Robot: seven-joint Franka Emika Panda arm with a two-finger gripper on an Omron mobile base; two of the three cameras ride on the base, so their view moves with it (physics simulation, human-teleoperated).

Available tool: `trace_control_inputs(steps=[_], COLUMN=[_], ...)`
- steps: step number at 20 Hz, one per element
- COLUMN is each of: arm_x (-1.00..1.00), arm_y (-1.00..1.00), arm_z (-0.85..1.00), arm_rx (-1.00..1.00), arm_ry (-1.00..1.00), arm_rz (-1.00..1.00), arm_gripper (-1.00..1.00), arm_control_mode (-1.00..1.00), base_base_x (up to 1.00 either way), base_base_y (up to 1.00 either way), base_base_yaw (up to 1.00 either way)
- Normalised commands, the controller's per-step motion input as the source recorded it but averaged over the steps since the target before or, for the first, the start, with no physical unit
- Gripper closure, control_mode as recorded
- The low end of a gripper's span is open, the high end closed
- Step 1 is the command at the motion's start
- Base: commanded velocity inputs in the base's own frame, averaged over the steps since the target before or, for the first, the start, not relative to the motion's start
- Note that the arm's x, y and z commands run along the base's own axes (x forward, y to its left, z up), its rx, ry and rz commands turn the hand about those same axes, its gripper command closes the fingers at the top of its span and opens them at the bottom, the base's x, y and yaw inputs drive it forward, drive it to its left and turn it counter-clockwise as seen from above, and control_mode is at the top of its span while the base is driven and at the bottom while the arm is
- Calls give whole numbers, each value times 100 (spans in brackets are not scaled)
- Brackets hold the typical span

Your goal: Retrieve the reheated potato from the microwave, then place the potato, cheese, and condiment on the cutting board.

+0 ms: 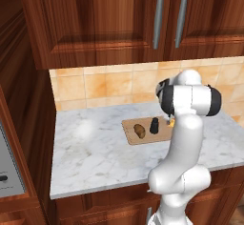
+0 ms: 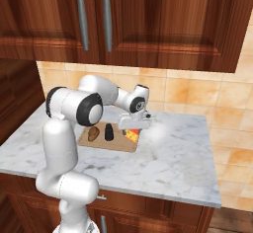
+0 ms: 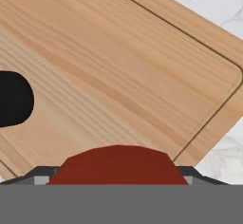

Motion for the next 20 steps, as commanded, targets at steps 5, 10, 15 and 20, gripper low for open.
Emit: trace_control_inputs(steps=[5, 10, 15, 20], arm_x=[-7, -15, -6, 5], arm_y=[15, 30, 18, 15], arm_z=[-12, -2, -8, -16], arm_rx=[12, 2, 0, 0], arm_ry=[0, 0, -1, -5], arm_rz=[5, 0, -1, 0], arm_gripper=[100, 100, 100, 100], arm_control_mode=[-100, -100, -100, -100], base_base_x=[0, 0, 0, 0], base_base_y=[0, 0, 0, 0], base_base_yaw=[0, 0, 0, 0])
